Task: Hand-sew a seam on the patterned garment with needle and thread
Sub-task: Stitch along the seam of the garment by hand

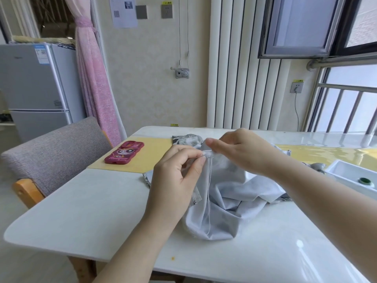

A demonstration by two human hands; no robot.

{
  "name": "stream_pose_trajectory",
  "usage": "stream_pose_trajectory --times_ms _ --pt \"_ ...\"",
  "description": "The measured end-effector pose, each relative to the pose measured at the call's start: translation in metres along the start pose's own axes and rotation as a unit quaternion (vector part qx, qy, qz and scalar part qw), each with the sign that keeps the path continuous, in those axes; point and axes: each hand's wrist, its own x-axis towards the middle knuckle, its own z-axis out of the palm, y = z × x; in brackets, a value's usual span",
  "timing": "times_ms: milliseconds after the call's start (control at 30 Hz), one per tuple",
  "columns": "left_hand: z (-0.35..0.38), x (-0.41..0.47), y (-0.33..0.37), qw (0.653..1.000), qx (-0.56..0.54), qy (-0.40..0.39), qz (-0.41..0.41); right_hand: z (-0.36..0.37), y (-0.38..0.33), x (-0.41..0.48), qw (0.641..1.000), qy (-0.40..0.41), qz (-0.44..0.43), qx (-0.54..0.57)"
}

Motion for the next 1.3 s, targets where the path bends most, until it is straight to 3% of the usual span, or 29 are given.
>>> stream_pose_trajectory --times_ms 100,233,333,400,567,700,867,1100,1233,1300 --pt "-0.001 -0.003 -0.002 0.998 0.04 0.002 0.04 0.001 0.003 -0.003 0.995 -0.054 0.024 0.082" --pt "0.001 -0.007 -0.009 0.988 0.108 0.02 0.104 0.0 0.005 -0.005 0.958 -0.157 0.06 0.231" --pt "0.001 -0.006 -0.012 0.98 0.138 0.037 0.137 0.001 0.007 -0.003 0.937 -0.171 0.066 0.296" --pt "0.001 -0.006 -0.013 0.975 0.152 0.046 0.157 0.0 0.004 -0.005 0.935 -0.174 0.076 0.3" --pt "0.001 -0.006 -0.014 0.955 0.201 0.052 0.21 -0.006 0.003 -0.012 0.976 -0.16 0.086 0.117" --pt "0.002 -0.008 -0.015 0.948 0.218 0.061 0.223 -0.003 0.005 -0.011 0.952 -0.191 0.076 0.227" --pt "0.001 -0.008 -0.016 0.948 0.22 0.066 0.22 0.0 0.015 -0.006 0.935 -0.169 0.03 0.312" --pt "0.001 -0.006 -0.015 0.963 0.187 0.061 0.182 -0.005 0.018 -0.01 0.938 -0.162 -0.02 0.305" --pt "0.003 -0.006 -0.015 0.973 0.164 0.045 0.153 -0.005 0.015 -0.014 0.973 -0.076 -0.031 0.214" --pt "0.003 -0.005 -0.015 0.98 0.151 0.033 0.129 -0.005 0.012 -0.012 0.952 -0.028 -0.004 0.305"
